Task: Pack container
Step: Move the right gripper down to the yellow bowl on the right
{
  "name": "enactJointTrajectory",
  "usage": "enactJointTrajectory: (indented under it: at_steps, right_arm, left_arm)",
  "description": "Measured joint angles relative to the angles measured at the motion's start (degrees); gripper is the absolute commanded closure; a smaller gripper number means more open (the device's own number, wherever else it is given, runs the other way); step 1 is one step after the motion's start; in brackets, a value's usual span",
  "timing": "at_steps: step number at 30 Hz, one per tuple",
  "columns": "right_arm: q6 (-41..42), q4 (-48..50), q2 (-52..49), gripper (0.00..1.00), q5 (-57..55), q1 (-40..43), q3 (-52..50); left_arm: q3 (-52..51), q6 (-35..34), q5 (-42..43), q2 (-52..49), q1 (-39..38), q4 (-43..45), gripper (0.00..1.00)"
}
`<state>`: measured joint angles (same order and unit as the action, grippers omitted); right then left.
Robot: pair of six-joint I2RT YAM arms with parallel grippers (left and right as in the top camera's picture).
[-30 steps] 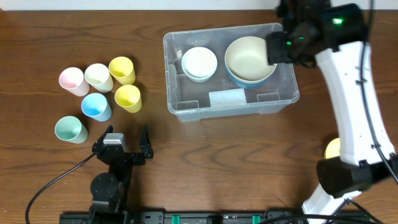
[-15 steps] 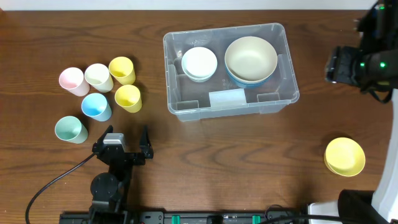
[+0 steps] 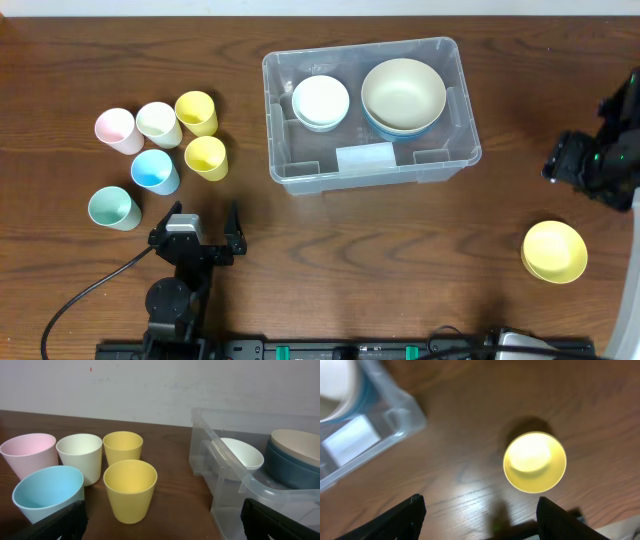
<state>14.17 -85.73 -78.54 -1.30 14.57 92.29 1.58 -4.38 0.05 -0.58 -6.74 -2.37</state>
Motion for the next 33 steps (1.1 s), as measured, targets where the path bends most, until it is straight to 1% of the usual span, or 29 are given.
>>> enactJointTrajectory:
  at_steps: [4, 9, 14, 19, 25, 27, 33]
  right_arm:
    - [2.3, 6.8, 2.7, 0.28, 0.2, 3.6, -12.6]
    - [4.2, 18.5, 3.8, 0.32, 2.9, 7.9, -29.5]
    - [6.3, 26.8, 3.7, 0.35, 4.6, 11.5, -41.4]
    - [7.1, 32.8, 3.7, 0.41, 5.4, 14.5, -47.4]
    - [7.2, 40.3, 3.7, 0.52, 5.8, 14.8, -51.4]
    - [7.2, 42.2, 3.7, 0.57, 5.9, 14.8, -52.5]
    - [6.8, 45.4, 3.7, 0.76, 6.0, 14.8, -54.9]
  left_arm:
    - [0.0, 0.0, 0.0, 0.0, 0.0, 0.0, 0.02]
    - [0.0, 0.0, 0.0, 0.0, 0.0, 0.0, 0.02]
    - [0.0, 0.0, 0.0, 0.0, 0.0, 0.0, 0.02]
    - [0.0, 0.0, 0.0, 0.0, 0.0, 0.0, 0.02]
    - [0.0, 0.0, 0.0, 0.0, 0.0, 0.0, 0.02]
    - [0.0, 0.0, 0.0, 0.0, 0.0, 0.0, 0.02]
    - [0.0, 0.0, 0.0, 0.0, 0.0, 0.0, 0.02]
